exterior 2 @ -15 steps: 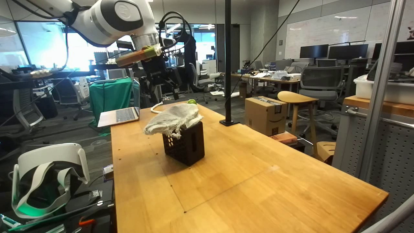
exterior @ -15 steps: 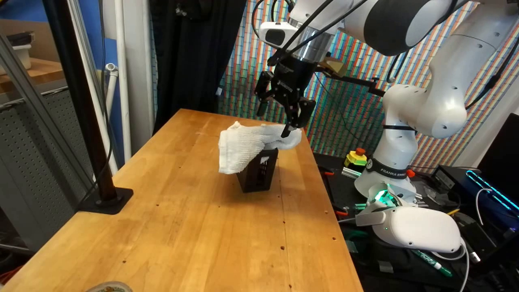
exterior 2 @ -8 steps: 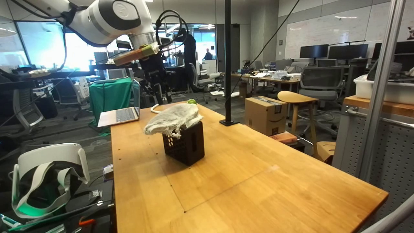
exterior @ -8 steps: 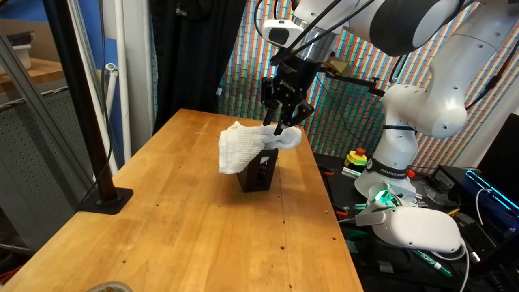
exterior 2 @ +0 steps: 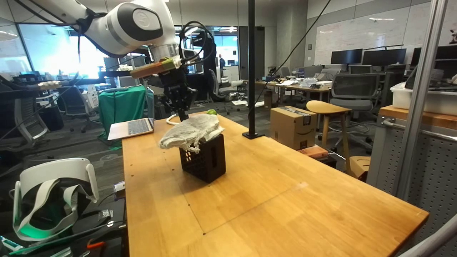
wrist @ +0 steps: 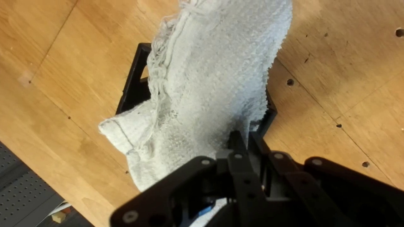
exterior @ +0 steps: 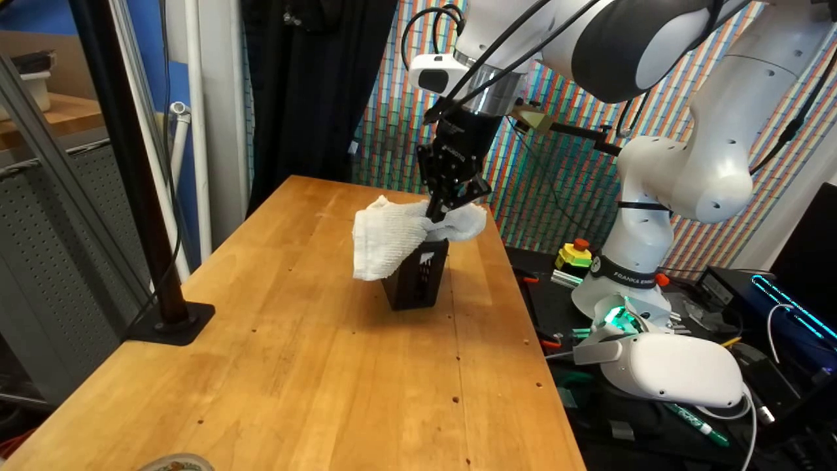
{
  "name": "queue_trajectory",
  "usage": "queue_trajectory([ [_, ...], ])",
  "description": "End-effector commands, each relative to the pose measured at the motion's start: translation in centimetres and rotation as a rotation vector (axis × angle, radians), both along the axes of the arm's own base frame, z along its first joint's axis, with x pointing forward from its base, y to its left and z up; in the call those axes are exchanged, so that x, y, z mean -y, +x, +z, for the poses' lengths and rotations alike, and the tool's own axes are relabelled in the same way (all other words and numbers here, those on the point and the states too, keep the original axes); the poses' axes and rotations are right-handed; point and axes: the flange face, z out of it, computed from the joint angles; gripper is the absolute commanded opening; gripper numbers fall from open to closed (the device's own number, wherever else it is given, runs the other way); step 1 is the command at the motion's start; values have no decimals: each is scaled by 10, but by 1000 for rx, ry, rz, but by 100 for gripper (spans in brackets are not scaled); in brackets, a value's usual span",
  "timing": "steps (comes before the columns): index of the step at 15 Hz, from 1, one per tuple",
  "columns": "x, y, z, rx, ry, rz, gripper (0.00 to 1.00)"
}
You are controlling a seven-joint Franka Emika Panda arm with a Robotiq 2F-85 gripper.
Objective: Put the white towel in the black box
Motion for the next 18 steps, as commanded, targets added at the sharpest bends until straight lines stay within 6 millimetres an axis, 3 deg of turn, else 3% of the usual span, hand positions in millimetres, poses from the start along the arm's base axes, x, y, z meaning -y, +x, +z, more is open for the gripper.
queue_trajectory([
  [1, 11, 11, -3, -3, -10, -18, 13],
  [9, 20, 37, -13, -13, -83, 0, 13],
  [18, 33, 82, -88, -173, -18, 35, 13],
])
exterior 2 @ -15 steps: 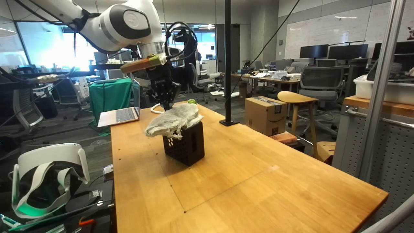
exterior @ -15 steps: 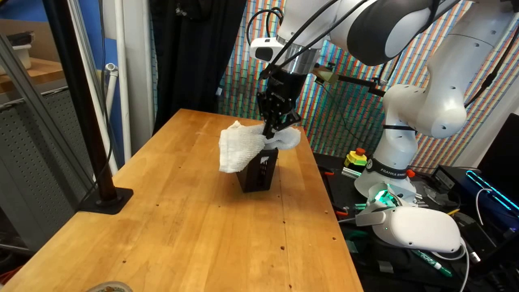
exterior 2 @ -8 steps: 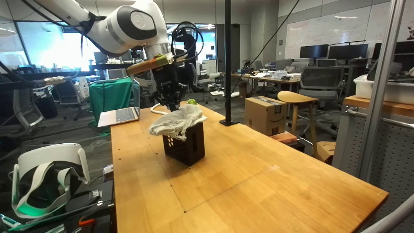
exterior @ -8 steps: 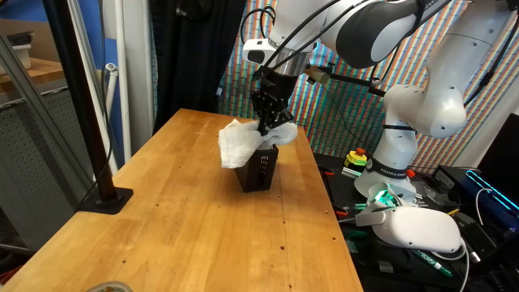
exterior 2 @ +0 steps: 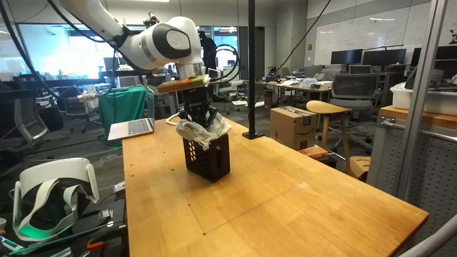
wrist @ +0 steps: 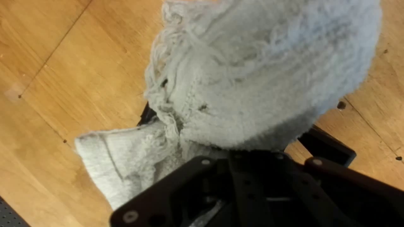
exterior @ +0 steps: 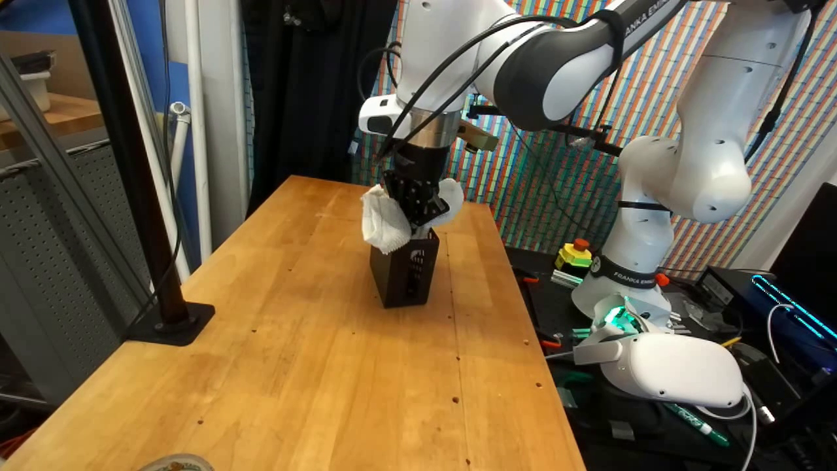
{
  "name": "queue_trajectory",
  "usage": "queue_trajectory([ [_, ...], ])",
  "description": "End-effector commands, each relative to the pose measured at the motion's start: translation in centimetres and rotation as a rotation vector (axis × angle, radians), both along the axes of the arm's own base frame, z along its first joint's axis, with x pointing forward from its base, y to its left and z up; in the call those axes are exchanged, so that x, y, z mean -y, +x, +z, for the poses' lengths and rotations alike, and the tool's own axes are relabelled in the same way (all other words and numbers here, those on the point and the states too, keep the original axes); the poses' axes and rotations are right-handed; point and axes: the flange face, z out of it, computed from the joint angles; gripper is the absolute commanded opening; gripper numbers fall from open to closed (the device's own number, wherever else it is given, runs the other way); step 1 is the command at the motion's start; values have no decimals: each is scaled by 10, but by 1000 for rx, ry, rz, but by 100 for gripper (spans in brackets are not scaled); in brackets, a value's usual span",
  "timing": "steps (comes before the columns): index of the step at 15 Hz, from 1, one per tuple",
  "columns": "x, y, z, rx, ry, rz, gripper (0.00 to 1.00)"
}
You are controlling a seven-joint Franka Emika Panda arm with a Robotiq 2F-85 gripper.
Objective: Put the white towel in the black box
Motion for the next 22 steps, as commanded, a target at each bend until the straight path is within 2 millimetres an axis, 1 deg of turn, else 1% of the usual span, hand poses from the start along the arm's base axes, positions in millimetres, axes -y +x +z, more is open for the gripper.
queue_trajectory([
  [1, 10, 26, -37, -83, 59, 9, 13],
  [3, 14, 32, -41, -107, 94, 12, 13],
  [5, 13, 36, -40, -125, 126, 25, 13],
  [7, 8, 36, -30, -120, 130, 39, 13],
  [9, -2, 30, -11, -90, 107, 53, 13],
  [12, -20, 14, 9, -63, 75, 77, 13],
  [18, -73, -35, 49, -18, -24, 107, 13],
  [20, -81, -48, 65, 7, -58, 103, 13],
  [22, -84, -56, 78, 33, -77, 94, 13],
])
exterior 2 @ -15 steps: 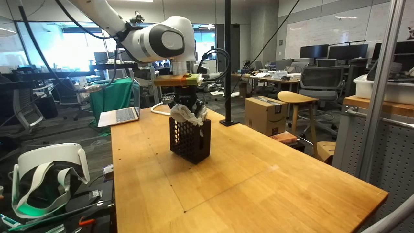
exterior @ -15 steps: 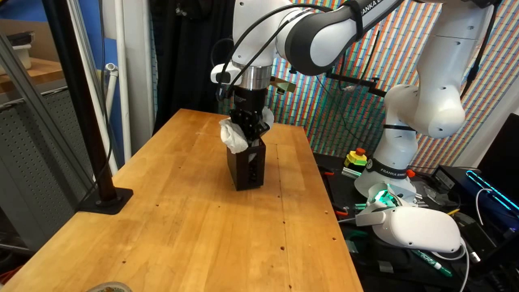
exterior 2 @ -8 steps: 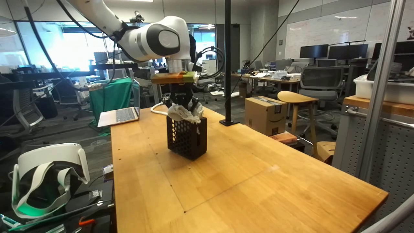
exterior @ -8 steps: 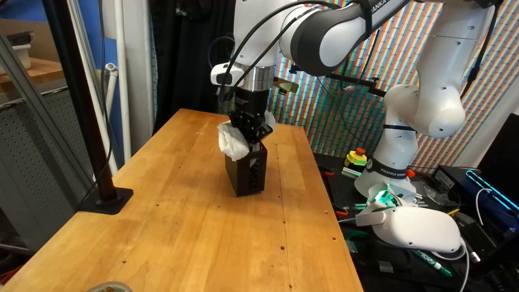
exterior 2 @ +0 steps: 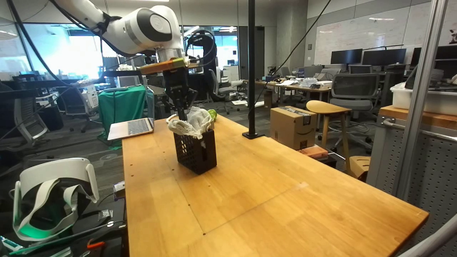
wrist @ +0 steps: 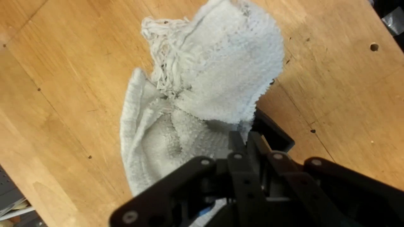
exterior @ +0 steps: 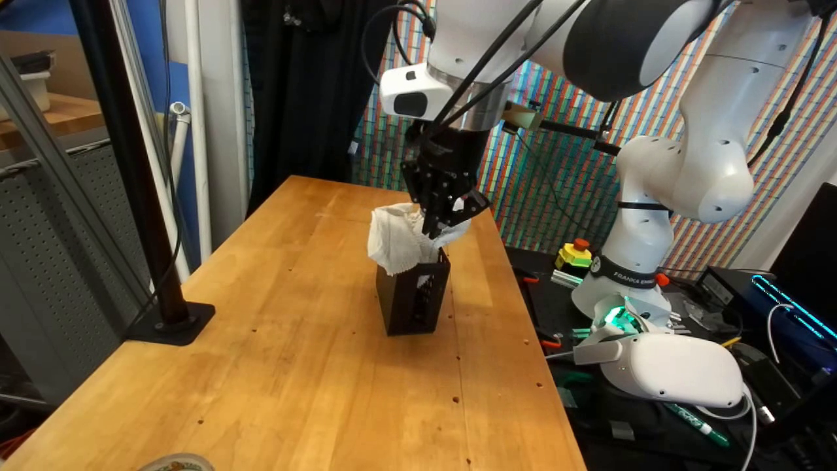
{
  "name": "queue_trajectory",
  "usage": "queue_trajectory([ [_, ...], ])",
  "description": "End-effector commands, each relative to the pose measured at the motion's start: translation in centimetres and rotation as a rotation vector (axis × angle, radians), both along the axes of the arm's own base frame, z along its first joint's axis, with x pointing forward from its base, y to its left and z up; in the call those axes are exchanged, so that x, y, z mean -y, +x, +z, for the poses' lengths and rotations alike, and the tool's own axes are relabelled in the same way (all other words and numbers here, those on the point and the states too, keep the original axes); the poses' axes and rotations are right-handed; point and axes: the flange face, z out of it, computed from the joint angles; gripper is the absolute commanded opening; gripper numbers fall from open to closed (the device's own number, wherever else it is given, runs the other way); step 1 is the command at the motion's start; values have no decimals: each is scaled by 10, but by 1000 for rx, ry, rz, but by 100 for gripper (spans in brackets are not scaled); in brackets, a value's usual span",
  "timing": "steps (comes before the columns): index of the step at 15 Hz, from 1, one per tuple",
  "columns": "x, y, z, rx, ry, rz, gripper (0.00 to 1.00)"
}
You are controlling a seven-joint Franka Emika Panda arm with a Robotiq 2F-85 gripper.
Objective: Put the white towel in the black box
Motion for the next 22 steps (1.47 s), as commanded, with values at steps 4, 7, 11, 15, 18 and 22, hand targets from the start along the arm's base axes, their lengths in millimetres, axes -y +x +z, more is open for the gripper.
queue_trajectory([
  [4, 7, -11, 35, 121, -30, -79, 13],
  [7, 15, -1, 30, 171, 25, -171, 13],
  [11, 25, 12, 15, 201, 93, -269, 13],
  [15, 42, 19, -4, 175, 109, -341, 13],
  [18, 51, 24, -26, 136, 127, -374, 13],
  [22, 52, 31, -54, 106, 157, -389, 13],
])
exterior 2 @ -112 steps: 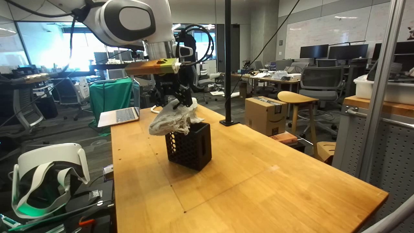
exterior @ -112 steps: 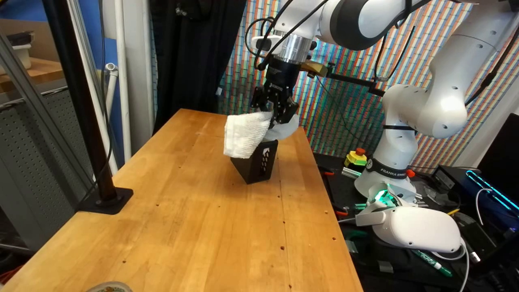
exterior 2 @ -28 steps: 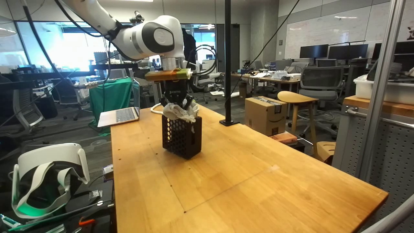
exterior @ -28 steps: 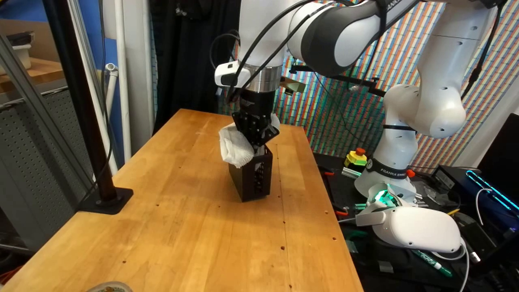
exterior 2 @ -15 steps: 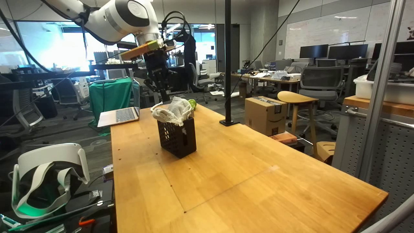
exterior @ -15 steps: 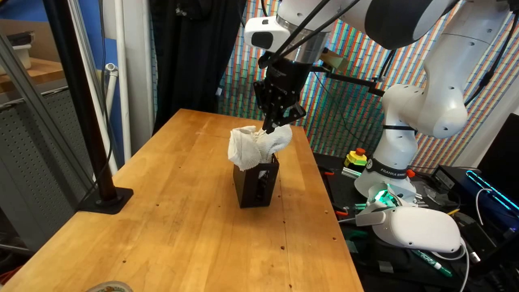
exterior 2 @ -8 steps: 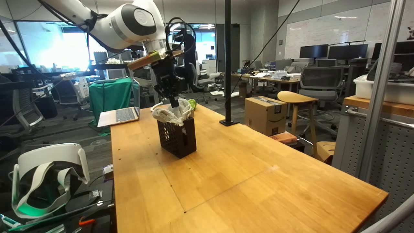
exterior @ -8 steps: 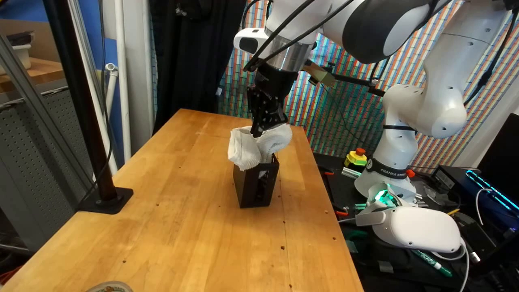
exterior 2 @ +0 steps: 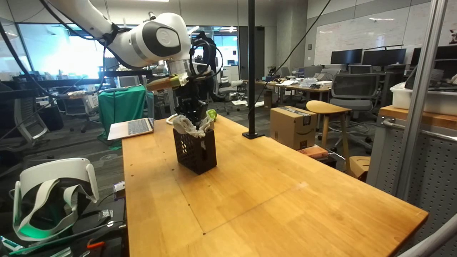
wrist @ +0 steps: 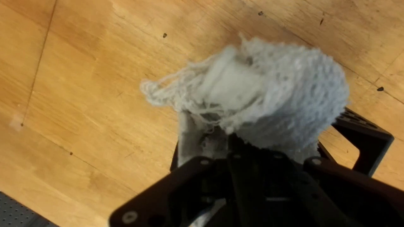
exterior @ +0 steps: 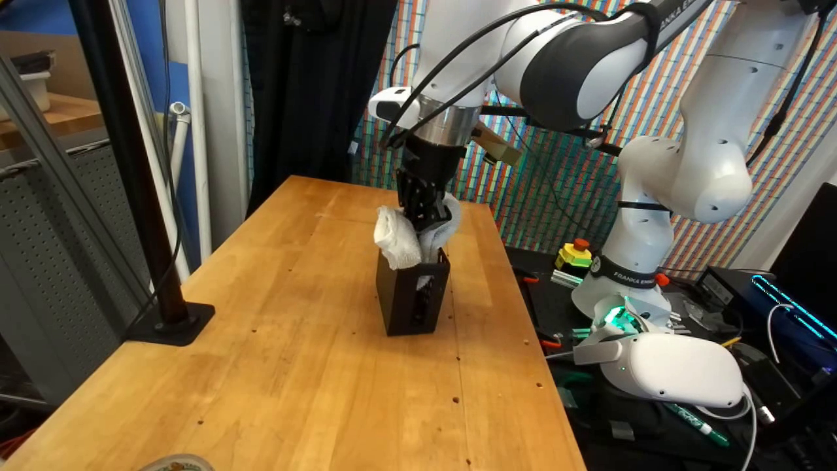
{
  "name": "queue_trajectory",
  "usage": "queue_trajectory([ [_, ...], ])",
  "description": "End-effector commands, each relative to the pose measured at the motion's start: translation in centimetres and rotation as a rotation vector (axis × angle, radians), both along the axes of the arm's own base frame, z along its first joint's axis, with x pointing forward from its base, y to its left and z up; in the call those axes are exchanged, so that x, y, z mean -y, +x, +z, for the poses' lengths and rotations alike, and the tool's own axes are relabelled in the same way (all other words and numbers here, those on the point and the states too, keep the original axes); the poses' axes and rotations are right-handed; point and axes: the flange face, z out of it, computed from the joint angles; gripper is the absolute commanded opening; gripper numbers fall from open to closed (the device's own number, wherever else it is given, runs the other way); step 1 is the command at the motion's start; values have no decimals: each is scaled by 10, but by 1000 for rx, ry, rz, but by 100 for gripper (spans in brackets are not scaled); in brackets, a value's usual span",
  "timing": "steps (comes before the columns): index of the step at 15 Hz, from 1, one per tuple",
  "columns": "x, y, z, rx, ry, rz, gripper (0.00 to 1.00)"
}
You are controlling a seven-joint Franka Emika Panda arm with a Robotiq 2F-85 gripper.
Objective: Put the white towel in the black box
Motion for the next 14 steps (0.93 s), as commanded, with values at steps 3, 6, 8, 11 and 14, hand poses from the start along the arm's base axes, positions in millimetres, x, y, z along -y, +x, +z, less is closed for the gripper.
queue_trajectory([
  [3, 1, 12, -29, -24, 39, -20, 13],
  [6, 3, 17, -52, -73, 40, -28, 13],
  [8, 8, 21, -75, -124, 44, -46, 13],
  [11, 13, 25, -100, -193, 57, -78, 13],
  [14, 10, 27, -85, -178, 67, -91, 13],
])
